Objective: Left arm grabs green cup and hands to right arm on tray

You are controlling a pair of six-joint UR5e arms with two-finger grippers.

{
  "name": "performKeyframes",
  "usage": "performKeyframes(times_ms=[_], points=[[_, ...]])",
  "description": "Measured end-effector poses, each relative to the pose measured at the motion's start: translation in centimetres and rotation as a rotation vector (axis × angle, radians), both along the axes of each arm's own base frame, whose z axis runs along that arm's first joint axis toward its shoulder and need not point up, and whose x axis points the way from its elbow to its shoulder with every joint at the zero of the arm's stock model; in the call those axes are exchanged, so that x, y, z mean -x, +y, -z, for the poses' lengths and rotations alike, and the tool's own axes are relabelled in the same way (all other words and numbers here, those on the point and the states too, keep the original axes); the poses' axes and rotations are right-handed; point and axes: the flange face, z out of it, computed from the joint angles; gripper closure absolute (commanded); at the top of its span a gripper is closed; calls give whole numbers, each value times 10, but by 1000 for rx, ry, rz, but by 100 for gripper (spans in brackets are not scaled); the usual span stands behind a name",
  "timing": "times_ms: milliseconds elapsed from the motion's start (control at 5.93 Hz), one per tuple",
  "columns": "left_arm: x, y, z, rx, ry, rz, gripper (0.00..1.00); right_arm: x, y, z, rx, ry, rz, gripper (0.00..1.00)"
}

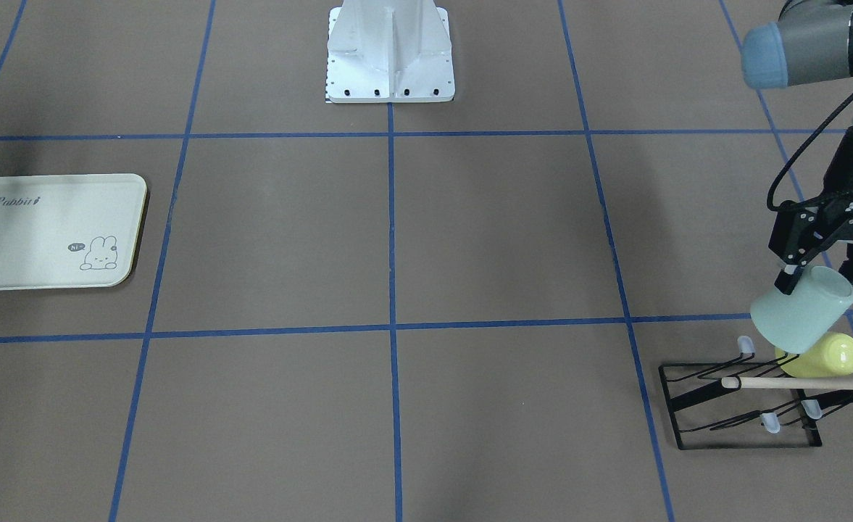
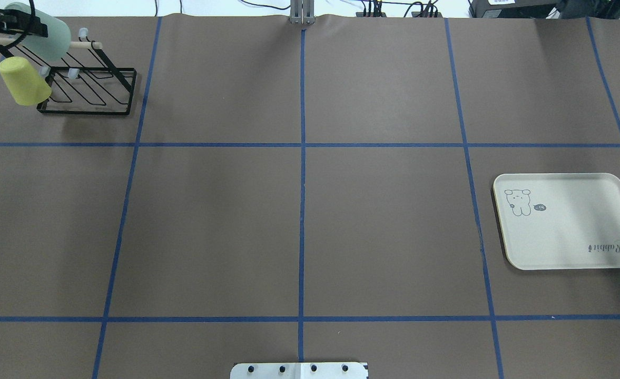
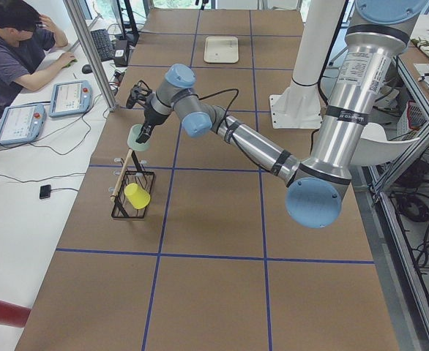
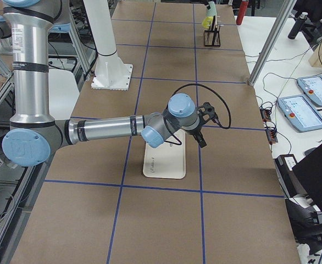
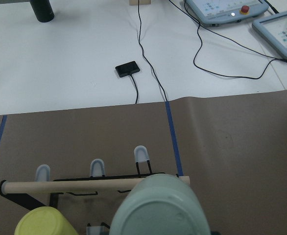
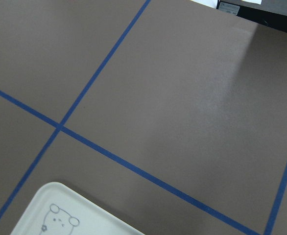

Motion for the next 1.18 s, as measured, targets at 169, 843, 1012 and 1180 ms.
performKeyframes(times_ms=[169, 843, 1012, 1180], points=[[-24, 8, 7, 5, 61, 18, 100, 18, 0, 17, 19, -67, -49, 1], [-97, 52, 60, -20, 434, 50, 100, 86, -11, 123, 126, -492, -228, 3], [-113, 70, 86, -14, 548, 22, 100, 121, -4, 141, 117, -621, -269, 4], [-128, 86, 118, -6, 647, -12, 100, 160, 8, 159, 103, -754, -294, 4]])
